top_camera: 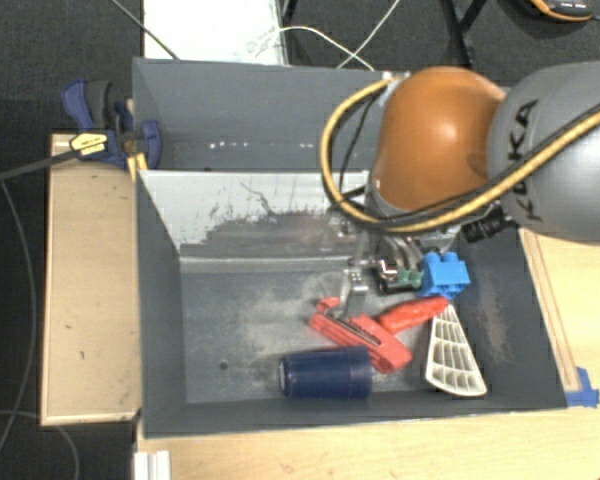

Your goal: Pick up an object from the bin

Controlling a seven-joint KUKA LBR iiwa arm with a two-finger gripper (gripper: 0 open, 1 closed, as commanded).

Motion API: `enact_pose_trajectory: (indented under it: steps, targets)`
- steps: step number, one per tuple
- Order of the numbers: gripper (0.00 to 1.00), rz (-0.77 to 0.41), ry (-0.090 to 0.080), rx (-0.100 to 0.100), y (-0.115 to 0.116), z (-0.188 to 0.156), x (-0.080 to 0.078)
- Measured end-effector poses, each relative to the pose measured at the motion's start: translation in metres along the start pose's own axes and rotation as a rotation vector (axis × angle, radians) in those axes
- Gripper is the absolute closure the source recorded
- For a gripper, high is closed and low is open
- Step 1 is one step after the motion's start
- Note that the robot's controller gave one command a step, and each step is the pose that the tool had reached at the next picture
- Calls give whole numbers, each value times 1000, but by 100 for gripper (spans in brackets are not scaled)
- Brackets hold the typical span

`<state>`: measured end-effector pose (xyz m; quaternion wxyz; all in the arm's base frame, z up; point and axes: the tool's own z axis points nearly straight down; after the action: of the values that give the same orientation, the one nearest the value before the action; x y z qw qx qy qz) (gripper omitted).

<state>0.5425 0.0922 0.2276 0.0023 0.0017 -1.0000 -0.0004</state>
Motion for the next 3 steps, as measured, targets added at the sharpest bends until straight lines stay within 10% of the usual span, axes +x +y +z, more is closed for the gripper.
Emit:
enact_pose_trajectory:
  steps: [1,2,3]
  targets:
    - [0,4,-8,-1,-1,-4,-2]
    - [0,-35,-28,-3,-83,136,15]
    - [0,-38,-8,-1,-71,122,18]
